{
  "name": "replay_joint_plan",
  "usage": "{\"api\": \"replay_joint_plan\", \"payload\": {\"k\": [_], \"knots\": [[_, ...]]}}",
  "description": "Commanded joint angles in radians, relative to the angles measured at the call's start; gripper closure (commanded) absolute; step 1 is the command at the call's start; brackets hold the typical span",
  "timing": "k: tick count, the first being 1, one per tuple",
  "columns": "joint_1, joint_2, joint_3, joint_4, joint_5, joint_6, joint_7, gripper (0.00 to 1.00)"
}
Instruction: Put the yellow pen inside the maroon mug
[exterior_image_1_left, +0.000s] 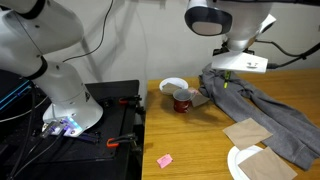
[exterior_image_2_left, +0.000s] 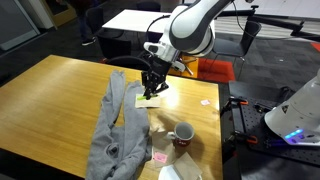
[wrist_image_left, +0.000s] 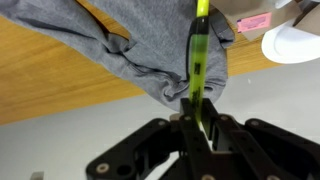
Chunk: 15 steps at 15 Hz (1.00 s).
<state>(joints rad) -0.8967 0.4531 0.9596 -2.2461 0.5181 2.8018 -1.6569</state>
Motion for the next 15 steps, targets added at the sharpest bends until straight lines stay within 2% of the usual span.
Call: {"api": "replay_joint_plan", "payload": {"k": [1, 8, 11, 15], "knots": [[-0.030, 0.041, 0.006, 0.041, -0.006, -0.149, -0.119, 0.96], [0.076, 0.012, -0.129, 0.103, 0.011, -0.498, -0.313, 0.96], [0.163, 0.010, -0.217, 0.153, 0.028, -0.652, -0.404, 0.96], [0.315, 0.018, -0.372, 0.231, 0.062, -0.857, -0.516, 0.96]]}}
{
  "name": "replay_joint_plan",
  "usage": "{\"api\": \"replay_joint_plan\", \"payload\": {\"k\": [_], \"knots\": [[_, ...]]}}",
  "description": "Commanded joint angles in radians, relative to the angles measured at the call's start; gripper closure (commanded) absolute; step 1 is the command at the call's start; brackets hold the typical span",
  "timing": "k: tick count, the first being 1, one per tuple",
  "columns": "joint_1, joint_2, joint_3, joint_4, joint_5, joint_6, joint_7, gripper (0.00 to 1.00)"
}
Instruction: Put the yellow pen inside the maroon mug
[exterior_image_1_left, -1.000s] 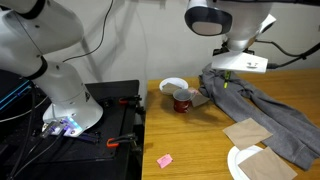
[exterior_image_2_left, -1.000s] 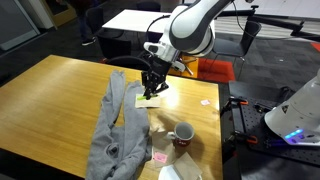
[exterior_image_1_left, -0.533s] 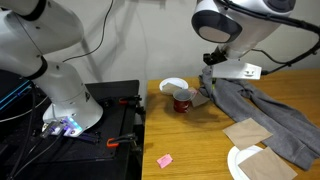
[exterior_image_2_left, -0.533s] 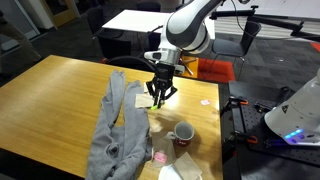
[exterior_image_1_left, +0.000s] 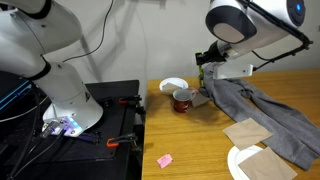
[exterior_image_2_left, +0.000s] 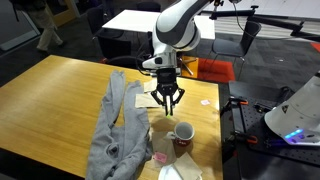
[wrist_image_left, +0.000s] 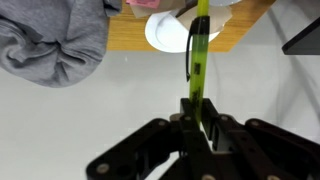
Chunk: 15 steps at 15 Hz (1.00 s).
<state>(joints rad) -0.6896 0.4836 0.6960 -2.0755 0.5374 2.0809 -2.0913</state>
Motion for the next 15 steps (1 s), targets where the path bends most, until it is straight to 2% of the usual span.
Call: {"api": "replay_joint_plan", "payload": {"k": [1, 4, 9, 10, 11, 15], "knots": [[0.153, -0.008, -0.154, 0.084, 0.046, -0.198, -0.107, 0.96], [0.290, 0.010, -0.303, 0.156, 0.054, -0.396, -0.204, 0.96], [0.434, 0.047, -0.462, 0.239, 0.025, -0.635, -0.300, 0.96], [0.452, 0.055, -0.484, 0.246, 0.037, -0.661, -0.295, 0.96], [0.470, 0.020, -0.507, 0.202, 0.056, -0.609, -0.293, 0.85], [0.488, 0.046, -0.521, 0.222, 0.053, -0.634, -0.293, 0.85]]}}
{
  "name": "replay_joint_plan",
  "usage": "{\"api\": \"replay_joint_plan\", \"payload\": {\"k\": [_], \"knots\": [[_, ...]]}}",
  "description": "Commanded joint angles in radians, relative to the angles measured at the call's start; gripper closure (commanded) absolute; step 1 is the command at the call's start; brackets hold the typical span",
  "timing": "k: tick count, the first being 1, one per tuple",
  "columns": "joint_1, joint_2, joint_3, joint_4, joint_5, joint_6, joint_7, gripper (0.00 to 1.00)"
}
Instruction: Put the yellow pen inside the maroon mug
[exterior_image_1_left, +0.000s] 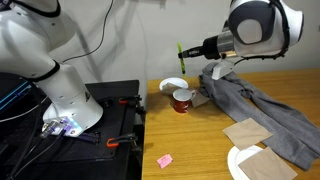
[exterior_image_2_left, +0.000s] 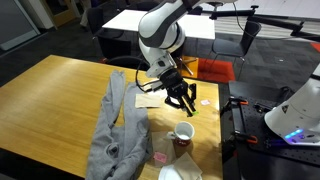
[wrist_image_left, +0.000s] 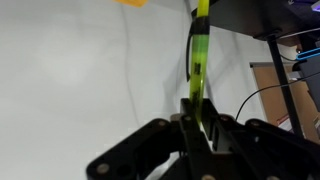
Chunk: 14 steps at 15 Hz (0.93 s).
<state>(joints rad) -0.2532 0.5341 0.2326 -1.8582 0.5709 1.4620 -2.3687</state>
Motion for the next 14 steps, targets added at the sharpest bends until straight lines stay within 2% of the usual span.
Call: {"api": "replay_joint_plan", "payload": {"k": [1, 11, 12, 14], "knots": [[0.051, -0.003, -0.058, 0.007, 0.019, -0.015, -0.016, 0.96], [0.053, 0.080, -0.093, 0.023, 0.005, -0.138, -0.275, 0.96], [-0.033, 0.101, 0.010, 0.033, -0.026, -0.126, -0.245, 0.96], [-0.084, 0.132, 0.081, 0.035, -0.061, -0.101, -0.237, 0.96]]}}
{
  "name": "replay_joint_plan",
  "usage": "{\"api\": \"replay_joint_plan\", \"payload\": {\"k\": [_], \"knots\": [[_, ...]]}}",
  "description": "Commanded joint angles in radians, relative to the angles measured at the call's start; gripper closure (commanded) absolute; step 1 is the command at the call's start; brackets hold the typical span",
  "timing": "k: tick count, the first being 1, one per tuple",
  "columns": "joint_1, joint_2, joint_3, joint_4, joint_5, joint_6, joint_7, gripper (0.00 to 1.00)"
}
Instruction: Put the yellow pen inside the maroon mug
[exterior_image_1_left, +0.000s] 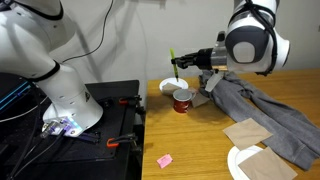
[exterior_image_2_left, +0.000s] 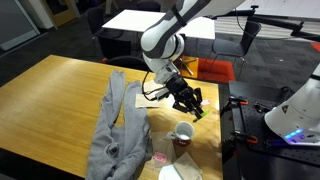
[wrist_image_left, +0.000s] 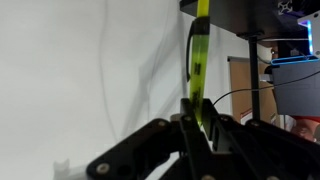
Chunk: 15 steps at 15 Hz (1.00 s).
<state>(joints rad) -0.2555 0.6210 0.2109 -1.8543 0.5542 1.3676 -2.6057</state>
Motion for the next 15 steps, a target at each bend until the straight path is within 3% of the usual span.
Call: {"api": "replay_joint_plan", "payload": {"k": [1, 4, 15], "knots": [[-0.114, 0.065, 0.146, 0.034, -0.068, 0.005, 0.000, 0.96], [-0.179, 0.117, 0.231, 0.033, -0.144, 0.044, 0.001, 0.96], [-0.238, 0.187, 0.288, 0.004, -0.222, 0.246, 0.001, 0.96]]}}
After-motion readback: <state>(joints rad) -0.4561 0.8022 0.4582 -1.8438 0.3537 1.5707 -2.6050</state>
